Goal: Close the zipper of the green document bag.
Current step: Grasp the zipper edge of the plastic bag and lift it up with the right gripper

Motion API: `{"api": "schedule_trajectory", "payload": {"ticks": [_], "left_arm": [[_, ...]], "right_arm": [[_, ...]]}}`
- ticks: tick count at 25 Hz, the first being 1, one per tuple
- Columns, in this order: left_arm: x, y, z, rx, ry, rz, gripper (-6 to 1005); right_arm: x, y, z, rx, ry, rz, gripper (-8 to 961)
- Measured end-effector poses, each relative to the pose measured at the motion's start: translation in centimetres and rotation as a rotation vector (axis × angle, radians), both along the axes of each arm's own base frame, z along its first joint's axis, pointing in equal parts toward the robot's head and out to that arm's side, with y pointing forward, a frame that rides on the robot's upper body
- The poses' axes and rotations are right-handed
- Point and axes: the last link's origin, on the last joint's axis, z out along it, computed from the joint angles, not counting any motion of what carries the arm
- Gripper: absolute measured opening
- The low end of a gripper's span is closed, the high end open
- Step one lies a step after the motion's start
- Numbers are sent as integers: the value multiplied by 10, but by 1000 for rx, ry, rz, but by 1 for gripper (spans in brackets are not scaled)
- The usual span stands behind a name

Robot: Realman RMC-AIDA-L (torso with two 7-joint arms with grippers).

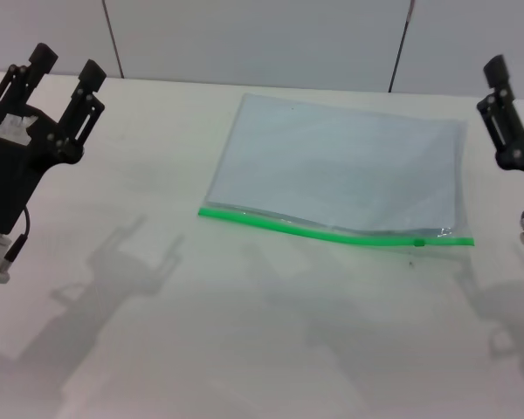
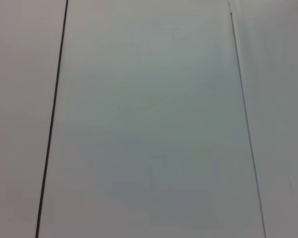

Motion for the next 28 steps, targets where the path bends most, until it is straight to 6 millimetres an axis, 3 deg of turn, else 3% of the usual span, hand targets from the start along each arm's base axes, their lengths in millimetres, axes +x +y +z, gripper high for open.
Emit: {"api": "schedule_trajectory", "payload": {"ticks": [6,14,19,28], "left_arm": [[-1,0,1,1,2,1,637],[-2,-1,2,7,5,7,634],[-3,0,4,14,4,10,632],[-3,0,4,16,3,11,629]], "right_arm": [[13,1,-12,82,-274,-106,741],[53,-7,-25,206,-782,-304,742],[73,-8,-31,195,-975,-392,741],[95,-8,-37,140,-1155,-487,742]]}}
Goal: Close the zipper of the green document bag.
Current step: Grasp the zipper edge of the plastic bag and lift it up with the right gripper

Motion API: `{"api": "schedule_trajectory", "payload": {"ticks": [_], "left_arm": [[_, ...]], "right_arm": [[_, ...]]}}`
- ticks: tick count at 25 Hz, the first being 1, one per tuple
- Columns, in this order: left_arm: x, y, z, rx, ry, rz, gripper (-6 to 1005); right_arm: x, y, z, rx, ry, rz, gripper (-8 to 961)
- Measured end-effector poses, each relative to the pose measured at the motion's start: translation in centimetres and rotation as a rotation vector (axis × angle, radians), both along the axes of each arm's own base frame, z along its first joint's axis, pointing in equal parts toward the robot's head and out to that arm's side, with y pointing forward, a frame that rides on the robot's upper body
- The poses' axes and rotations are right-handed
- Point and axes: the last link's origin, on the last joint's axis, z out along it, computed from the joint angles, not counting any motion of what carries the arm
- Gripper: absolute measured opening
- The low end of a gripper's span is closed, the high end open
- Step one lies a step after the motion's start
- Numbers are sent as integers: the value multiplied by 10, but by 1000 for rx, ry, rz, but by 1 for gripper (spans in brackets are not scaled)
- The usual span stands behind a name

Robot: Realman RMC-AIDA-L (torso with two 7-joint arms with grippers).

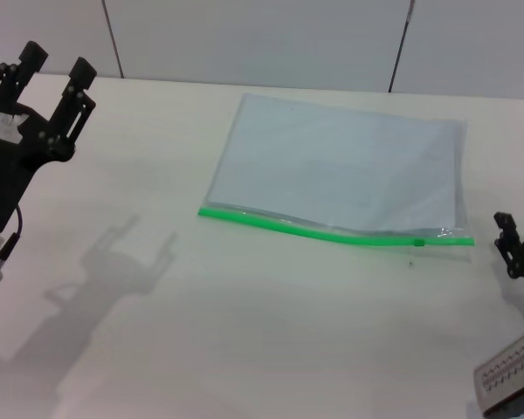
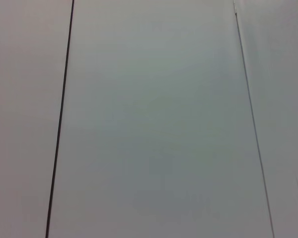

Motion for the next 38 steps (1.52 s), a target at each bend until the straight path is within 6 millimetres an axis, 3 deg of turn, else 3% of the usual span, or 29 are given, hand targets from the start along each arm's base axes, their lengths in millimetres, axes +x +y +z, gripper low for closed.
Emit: {"api": "schedule_trajectory", "payload": {"ticks": [5,16,22,38], "left_arm": [[0,0,0,0,0,0,628],[0,0,-1,-1,0,4,624],[1,2,-2,-6,1,3,622],[2,2,-3,-13,-1,0,616]], "right_arm": [[2,-2,-10,-55,-51,-22,742],[-20,-1,-32,-162,-55,46,741],[-30,9,-42,-226,-60,56,742],[-37,32,-36,-205,-70,60,719]]}}
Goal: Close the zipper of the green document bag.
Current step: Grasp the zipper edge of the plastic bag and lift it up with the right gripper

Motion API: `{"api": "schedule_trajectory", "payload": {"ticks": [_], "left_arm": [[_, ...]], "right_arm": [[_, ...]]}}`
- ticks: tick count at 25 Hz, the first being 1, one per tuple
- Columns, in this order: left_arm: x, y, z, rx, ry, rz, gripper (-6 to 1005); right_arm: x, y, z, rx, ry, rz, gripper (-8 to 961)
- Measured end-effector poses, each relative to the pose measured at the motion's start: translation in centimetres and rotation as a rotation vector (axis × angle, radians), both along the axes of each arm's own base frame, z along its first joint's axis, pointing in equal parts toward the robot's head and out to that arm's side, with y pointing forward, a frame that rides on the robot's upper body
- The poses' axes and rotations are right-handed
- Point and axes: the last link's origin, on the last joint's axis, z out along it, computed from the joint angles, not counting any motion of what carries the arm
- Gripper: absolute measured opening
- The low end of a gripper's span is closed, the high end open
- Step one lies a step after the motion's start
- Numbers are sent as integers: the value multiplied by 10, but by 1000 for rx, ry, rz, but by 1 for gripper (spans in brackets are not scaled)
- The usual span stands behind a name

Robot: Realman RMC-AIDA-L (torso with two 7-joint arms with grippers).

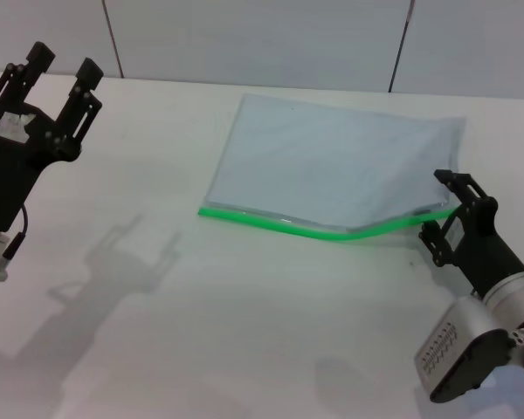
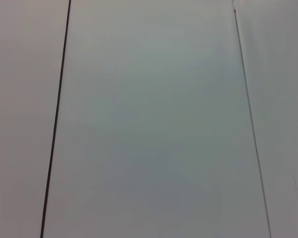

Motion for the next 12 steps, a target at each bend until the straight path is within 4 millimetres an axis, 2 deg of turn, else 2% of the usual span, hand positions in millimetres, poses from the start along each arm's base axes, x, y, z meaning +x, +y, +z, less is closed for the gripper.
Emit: {"api": "schedule_trajectory", "payload": {"ticks": [12], "left_arm": [[0,0,0,2,-1,0,612]], "right_arm": [[-9,-1,-8,-40,-6,32,458]]}}
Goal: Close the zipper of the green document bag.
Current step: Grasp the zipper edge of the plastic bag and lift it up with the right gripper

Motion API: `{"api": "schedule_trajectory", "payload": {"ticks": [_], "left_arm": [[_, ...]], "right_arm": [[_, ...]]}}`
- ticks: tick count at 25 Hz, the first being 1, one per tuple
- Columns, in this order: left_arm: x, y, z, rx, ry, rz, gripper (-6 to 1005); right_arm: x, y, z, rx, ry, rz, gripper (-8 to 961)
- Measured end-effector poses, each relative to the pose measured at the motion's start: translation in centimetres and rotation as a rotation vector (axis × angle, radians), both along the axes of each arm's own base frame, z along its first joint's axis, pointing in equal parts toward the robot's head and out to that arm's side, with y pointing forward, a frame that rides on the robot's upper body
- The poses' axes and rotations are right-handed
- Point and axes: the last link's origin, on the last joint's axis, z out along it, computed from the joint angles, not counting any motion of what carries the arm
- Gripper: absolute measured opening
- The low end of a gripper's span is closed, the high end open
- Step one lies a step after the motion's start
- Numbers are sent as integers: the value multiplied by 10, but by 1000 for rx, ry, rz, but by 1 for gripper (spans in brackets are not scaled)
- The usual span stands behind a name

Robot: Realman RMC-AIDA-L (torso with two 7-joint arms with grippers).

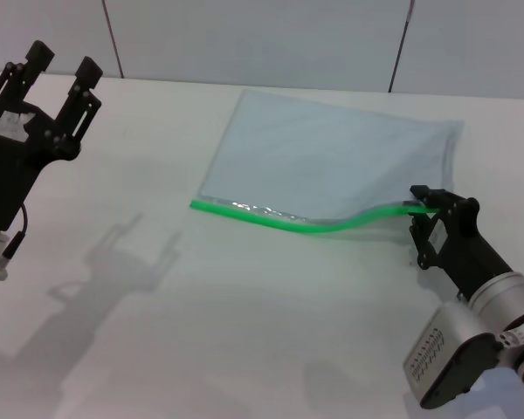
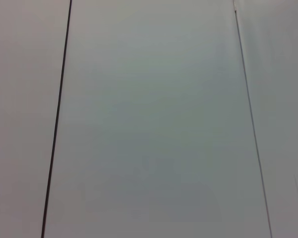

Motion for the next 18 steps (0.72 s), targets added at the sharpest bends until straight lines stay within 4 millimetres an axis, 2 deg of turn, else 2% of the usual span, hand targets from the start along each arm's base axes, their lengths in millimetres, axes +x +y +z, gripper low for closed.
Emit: {"api": "schedule_trajectory", "payload": {"ticks": [3,8,15,18], "left_arm": [[0,0,0,0,0,0,611],[0,0,0,-1,1,-1,609],[-2,2,-3,-18,23,17,607],[-1,10,-12,-76,75,24,606]], "right_arm": [[-2,0,-1,-3,7,1,396],[-7,0,-3,-7,23,3,158],[-24,-4,-10,-21,80,26,52],[-30,-5,-12,-27,101,33,39]]}}
